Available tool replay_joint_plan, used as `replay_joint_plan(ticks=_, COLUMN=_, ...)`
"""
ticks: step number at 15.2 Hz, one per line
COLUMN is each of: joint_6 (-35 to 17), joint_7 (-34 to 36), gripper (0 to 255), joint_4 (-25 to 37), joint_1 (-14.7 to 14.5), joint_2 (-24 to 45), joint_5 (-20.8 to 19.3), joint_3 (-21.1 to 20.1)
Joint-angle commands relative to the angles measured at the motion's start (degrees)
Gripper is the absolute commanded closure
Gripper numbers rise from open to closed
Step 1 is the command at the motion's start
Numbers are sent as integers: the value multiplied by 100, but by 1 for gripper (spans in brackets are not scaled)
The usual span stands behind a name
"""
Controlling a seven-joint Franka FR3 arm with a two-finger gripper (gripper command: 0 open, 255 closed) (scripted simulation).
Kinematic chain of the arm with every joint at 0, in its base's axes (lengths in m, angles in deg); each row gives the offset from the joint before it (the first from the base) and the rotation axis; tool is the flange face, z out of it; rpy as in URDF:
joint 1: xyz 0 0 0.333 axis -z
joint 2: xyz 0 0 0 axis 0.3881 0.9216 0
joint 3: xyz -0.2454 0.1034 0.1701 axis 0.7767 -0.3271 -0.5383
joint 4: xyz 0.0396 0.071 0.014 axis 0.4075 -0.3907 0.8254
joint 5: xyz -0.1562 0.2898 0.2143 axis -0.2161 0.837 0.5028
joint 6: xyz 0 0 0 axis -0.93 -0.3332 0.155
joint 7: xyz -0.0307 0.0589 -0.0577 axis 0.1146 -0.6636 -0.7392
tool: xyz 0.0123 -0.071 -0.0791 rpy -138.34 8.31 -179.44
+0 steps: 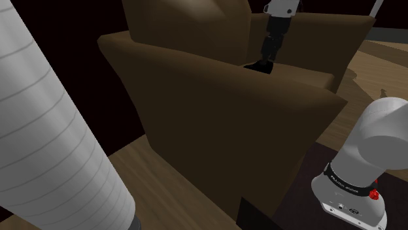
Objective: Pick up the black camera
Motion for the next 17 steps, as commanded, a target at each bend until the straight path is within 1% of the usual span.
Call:
replay_joint_plan(ticks=1, joint_6=-164, joint_7=-326, gripper=0, joint_4=201, joint_1=-3, joint_2=338, joint_5=-14, joint_3=203)
replay_joint_plan(ticks=5, joint_6=-546, joint_7=-919, gripper=0, joint_4=643, joint_1=-50, joint_2=1137, joint_5=106, joint_3=545)
replay_joint_plan(ticks=8, joint_6=-767, joint_7=-1386, gripper=0, joint_4=1061, joint_1=-73, joint_2=1781, joint_5=293, joint_3=773)
replay_joint_plan(ticks=12, joint_6=-954, joint_7=-2029, gripper=0, joint_4=1740, joint_1=-46, joint_2=2694, joint_5=665, joint_3=1010)
replay_joint_plan(ticks=16, joint_6=-997, joint_7=-2650, gripper=0, joint_4=2573, joint_1=96, joint_2=3657, joint_5=1127, joint_3=1129)
replay_joint_plan(ticks=17, joint_6=-996, joint_7=-2672, gripper=0, joint_4=2608, joint_1=112, joint_2=3694, joint_5=1144, joint_3=1123)
